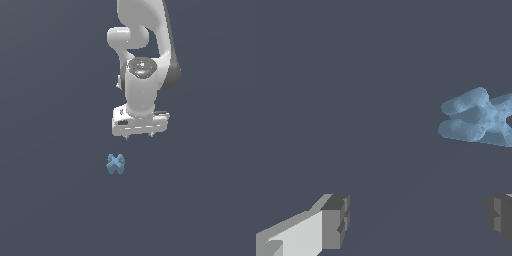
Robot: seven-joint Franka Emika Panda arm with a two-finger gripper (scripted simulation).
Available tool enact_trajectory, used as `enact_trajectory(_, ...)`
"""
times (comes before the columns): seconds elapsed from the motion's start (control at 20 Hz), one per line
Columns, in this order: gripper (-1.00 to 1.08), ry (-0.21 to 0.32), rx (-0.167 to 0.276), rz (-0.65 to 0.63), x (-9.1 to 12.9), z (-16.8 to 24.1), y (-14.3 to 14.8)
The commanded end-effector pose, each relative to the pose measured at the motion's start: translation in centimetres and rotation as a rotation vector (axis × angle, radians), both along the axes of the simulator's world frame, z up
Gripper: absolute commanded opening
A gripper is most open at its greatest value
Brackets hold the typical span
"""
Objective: Pick up the object and move it to a goal position.
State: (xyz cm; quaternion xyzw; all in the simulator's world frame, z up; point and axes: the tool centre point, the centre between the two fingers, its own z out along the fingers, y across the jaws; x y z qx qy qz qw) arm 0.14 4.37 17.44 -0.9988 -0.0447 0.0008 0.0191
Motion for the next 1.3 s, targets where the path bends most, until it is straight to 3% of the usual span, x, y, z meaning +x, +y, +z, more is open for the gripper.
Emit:
enact_trajectory(0.0, 1.00, -0.001, -0.001, 0.027, 0.1, -0.1, -0.2)
enact_trajectory(0.4, 1.00, -0.005, -0.007, 0.167, 0.9, -0.5, -1.0)
enact_trajectory(1.25, 1.00, -0.014, -0.020, 0.593, 3.0, -1.8, -3.5)
